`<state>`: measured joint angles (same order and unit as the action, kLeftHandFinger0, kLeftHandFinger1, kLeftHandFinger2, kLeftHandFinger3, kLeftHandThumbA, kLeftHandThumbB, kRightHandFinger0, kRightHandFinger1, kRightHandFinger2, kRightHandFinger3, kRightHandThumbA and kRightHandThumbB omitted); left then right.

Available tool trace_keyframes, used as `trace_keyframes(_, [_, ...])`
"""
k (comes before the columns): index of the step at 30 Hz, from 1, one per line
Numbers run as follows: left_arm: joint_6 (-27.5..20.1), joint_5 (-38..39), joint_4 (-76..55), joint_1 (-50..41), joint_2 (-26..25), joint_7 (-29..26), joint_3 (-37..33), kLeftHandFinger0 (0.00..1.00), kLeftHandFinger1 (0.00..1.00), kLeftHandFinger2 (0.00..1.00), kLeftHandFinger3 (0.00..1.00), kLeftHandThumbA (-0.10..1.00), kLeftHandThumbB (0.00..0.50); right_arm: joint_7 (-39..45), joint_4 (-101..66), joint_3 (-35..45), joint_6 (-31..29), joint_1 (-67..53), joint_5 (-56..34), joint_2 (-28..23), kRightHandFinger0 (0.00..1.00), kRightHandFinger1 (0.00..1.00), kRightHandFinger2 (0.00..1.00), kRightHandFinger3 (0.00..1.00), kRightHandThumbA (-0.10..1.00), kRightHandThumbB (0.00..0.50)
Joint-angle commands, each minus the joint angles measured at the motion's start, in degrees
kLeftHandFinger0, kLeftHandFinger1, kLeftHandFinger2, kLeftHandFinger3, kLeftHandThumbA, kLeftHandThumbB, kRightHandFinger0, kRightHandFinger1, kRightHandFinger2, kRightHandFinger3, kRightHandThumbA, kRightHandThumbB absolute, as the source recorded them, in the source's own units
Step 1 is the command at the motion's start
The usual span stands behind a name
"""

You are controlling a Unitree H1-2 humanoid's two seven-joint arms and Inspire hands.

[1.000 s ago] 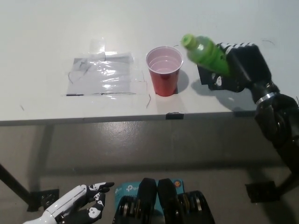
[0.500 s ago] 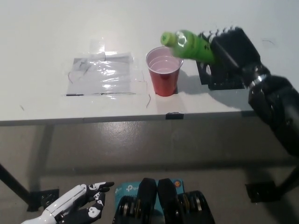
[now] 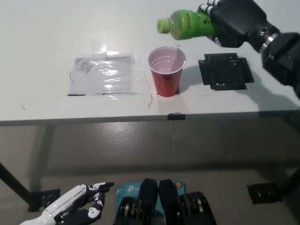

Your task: The robot uses its right hand to pick up a bottle kept in the middle of the desk and tilt it into a cup kept next to it to pour water out

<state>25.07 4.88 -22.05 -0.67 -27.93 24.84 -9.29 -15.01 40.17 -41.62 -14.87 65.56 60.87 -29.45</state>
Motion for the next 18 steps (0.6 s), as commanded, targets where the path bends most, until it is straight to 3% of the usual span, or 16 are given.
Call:
trace_keyframes(1, [0.49, -0.11, -2.03, 1.1, -1.73, 0.76, 0.57, 1.0, 1.0, 1.0, 1.0, 0.9, 0.271, -5.7, 0.27, -3.22, -3.31, 7.44, 8.52, -3.52, 0.0, 0.0, 0.08, 0.31, -0.09, 0.239])
trace_keyframes(4, [0.59, 0.12, -2.33, 1.26, -1.64, 0.83, 0.58, 1.0, 1.0, 1.0, 1.0, 0.9, 0.249, -5.82, 0.07, -5.01, -3.35, 8.55, 10.42, -4.69, 0.0, 0.0, 0.1, 0.21, -0.07, 0.254])
trace_keyframes(6, [0.74, 0.07, -2.3, 1.28, -1.69, 0.84, 0.57, 1.0, 1.0, 1.0, 1.0, 0.9, 0.259, -4.62, 0.11, -5.35, -3.65, 9.04, 10.59, -5.07, 0.0, 0.0, 0.13, 0.19, -0.05, 0.236])
trace_keyframes(7, [0.75, 0.17, -2.45, 1.29, -1.87, 0.85, 0.81, 1.0, 1.0, 1.0, 1.0, 0.9, 0.264, -5.69, 0.87, -5.4, -4.02, 9.5, 10.74, -5.04, 0.0, 0.0, 0.13, 0.14, -0.06, 0.24])
trace_keyframes(13, [0.47, -0.12, -2.36, 1.53, -2.0, 0.85, 0.74, 1.0, 1.0, 1.0, 1.0, 0.9, 0.256, -10.08, 3.51, -7.15, -5.77, 11.75, 13.54, -5.48, 0.0, 0.0, 0.06, 0.19, -0.03, 0.285])
trace_keyframes(15, [0.34, -0.34, -2.32, 1.52, -2.06, 0.81, 0.71, 1.0, 1.0, 1.0, 1.0, 0.91, 0.244, -11.16, 4.12, -7.28, -6.38, 12.39, 13.94, -4.93, 0.0, 0.0, 0.04, 0.1, -0.05, 0.296])
trace_keyframes(16, [-0.77, -0.55, -2.04, 1.5, -2.11, 0.91, 0.61, 1.0, 1.0, 1.0, 1.0, 0.92, 0.229, -10.69, 3.63, -7.22, -6.59, 12.48, 13.95, -4.84, 0.0, 0.0, 0.04, 0.14, -0.06, 0.295])
trace_keyframes(18, [-0.49, -0.52, -2.14, 1.72, -2.06, 0.89, 0.64, 1.0, 1.0, 1.0, 1.0, 0.92, 0.238, -11.64, 4.23, -6.76, -8.08, 12.94, 13.36, -4.41, 0.0, 0.0, 0.05, 0.09, -0.07, 0.281])
